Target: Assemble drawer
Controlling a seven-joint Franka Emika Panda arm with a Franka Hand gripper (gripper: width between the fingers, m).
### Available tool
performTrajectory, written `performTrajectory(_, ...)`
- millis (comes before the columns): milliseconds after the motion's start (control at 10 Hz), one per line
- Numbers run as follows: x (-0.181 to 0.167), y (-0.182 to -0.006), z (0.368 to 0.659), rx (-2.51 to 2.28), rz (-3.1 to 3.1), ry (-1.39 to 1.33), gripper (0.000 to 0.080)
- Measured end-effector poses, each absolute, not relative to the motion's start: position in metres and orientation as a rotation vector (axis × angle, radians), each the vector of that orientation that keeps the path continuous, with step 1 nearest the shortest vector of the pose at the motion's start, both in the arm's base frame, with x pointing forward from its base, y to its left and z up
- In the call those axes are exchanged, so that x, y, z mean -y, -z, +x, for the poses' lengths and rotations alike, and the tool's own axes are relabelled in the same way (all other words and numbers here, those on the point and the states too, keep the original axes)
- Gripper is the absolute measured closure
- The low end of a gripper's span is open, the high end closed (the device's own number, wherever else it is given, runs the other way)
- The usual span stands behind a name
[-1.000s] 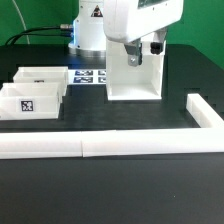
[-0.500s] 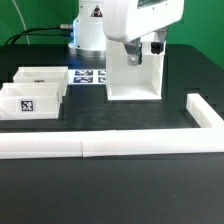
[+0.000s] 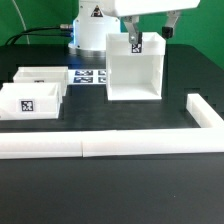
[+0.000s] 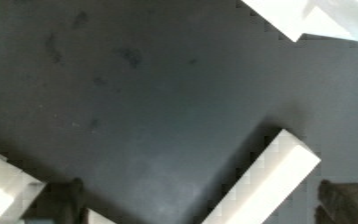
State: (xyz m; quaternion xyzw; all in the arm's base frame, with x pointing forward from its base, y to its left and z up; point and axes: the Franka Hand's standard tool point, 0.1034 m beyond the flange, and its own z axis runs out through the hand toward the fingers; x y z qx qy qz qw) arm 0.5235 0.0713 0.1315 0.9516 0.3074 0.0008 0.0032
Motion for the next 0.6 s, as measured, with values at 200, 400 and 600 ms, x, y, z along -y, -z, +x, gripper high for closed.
performTrajectory(200, -0.071, -0.131, 0.523, -0.964, 2.984, -0.002, 0.015)
performTrajectory(400, -0.072, -0.133, 0.522, -0.921, 2.995, -0.012, 0.015)
performTrajectory(600, -0.082, -0.138, 0.489, -0.577, 3.069, -0.04, 0.015)
